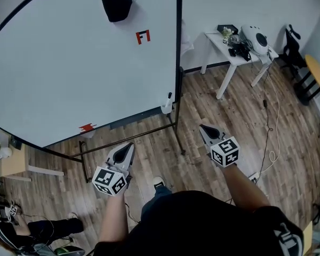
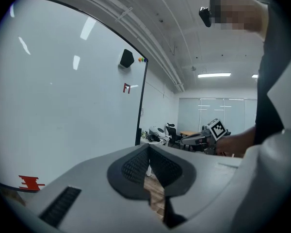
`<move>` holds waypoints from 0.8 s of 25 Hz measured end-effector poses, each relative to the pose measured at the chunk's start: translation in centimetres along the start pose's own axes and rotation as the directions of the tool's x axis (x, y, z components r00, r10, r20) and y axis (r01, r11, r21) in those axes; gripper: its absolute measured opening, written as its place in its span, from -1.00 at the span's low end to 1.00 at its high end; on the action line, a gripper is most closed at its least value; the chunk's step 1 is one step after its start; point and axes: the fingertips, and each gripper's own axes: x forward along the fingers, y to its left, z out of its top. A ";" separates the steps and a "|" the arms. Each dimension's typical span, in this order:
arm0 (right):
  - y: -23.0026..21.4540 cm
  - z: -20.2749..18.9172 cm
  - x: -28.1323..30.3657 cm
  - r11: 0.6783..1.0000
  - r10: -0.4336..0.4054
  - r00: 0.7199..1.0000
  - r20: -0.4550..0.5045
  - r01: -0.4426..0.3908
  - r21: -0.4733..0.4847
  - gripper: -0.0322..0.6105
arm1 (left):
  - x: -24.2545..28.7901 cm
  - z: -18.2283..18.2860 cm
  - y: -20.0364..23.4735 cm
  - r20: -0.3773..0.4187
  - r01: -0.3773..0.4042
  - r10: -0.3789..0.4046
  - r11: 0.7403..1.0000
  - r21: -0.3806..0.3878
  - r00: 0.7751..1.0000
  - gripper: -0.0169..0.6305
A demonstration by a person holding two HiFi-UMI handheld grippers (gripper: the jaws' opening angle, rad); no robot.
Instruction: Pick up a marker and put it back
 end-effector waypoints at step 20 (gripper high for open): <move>0.6 4.5 11.7 0.996 -0.093 0.995 -0.034 0.093 -0.006 -0.91 | 4.3 1.4 13.4 -0.007 0.114 -0.114 0.994 -0.003 0.993 -0.91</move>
